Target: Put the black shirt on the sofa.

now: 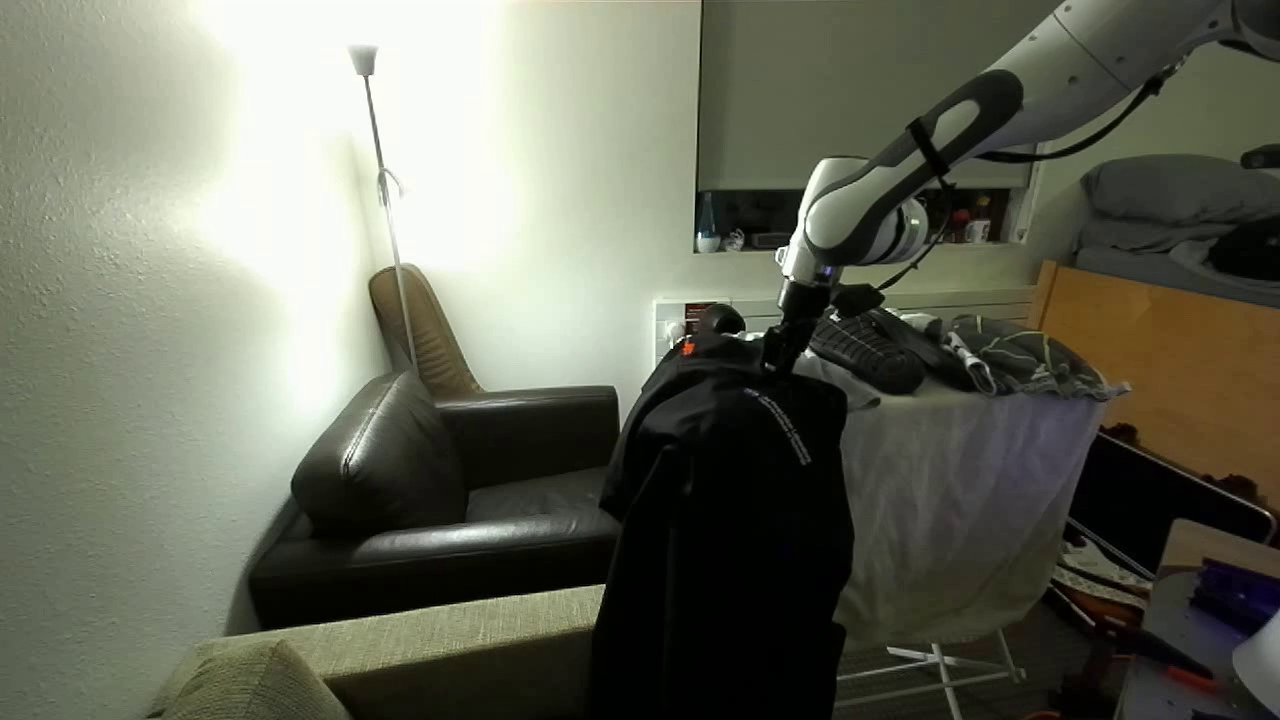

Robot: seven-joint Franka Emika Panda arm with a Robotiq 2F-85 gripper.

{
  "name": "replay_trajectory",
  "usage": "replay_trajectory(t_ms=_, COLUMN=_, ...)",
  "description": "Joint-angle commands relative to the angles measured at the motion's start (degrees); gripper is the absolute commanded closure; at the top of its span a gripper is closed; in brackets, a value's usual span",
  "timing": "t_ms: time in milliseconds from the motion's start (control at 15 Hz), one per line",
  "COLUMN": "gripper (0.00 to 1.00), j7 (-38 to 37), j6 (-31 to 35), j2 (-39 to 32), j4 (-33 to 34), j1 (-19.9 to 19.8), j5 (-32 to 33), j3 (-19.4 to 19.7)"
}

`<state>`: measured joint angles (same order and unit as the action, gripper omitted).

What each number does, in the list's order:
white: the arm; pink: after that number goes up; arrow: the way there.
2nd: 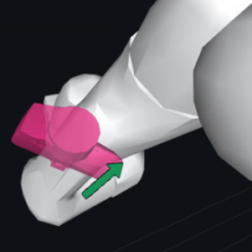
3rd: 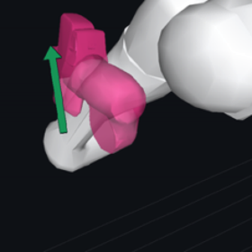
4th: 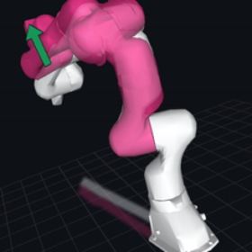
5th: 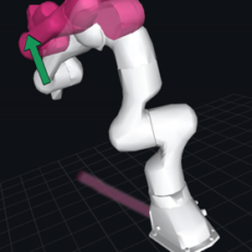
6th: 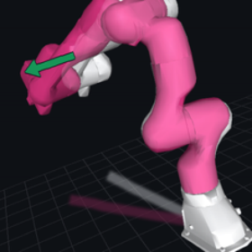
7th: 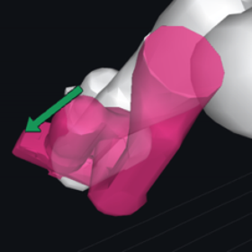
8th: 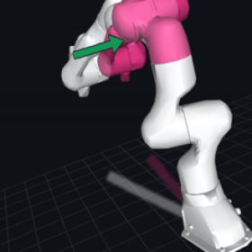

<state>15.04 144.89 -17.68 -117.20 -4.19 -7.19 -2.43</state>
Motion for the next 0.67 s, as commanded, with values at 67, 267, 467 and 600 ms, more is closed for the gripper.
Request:
replay_trajectory(t_ms=67, gripper=0.8, j7=-2.78, j6=0.74, j2=0.79, j4=-3.23, j1=0.87, j5=1.53, j3=0.61)
replay_trajectory(t_ms=267, gripper=0.98, j7=-2.55, j6=0.33, j2=0.84, j4=-3.53, j1=1.06, j5=1.39, j3=0.37)
replay_trajectory(t_ms=467, gripper=1.0, j7=-1.56, j6=1.08, j2=2.18, j4=-4.15, j1=1.8, j5=3.13, j3=0.46)
replay_trajectory(t_ms=600, gripper=0.98, j7=-1.3, j6=1.19, j2=3.19, j4=-4.43, j1=2.21, j5=5.14, j3=0.62)
